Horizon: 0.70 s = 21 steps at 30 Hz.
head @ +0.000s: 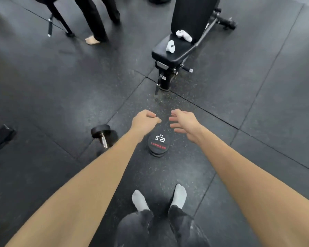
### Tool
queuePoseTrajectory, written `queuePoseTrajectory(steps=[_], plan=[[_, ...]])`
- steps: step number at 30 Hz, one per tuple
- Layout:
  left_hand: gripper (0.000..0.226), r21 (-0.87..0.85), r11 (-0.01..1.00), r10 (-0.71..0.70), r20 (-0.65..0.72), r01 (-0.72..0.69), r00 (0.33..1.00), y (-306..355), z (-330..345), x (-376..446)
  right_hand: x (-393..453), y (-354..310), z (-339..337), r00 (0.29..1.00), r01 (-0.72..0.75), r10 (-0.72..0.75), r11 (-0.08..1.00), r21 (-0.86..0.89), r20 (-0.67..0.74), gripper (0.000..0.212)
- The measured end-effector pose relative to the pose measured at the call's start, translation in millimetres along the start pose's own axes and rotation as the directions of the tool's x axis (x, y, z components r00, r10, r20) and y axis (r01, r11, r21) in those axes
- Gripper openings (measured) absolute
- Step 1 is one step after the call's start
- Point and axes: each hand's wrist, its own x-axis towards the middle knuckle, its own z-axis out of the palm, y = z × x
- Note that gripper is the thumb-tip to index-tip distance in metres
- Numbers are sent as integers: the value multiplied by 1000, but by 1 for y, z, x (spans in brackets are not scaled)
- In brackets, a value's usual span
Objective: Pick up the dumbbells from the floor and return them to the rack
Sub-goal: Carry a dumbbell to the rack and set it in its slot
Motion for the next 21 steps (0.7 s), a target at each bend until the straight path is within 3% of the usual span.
queuePoseTrajectory(steps=[8,16,18,21], plan=[[19,-23,974,-224,5,224,975,-92,53,158,164,73,30,979,-202,202,979,-33,1,26],[25,8,965,-264,-10,264,965,-161,115,271,289,163,66,959,-267,263,963,-33,-104,23],[27,-33,950,-311,-31,310,950,-187,132,286,311,195,78,954,-280,266,955,-94,-140,36],[49,-56,908,-418,-61,415,907,-228,159,306,337,244,83,920,-365,332,919,-149,-207,100]])
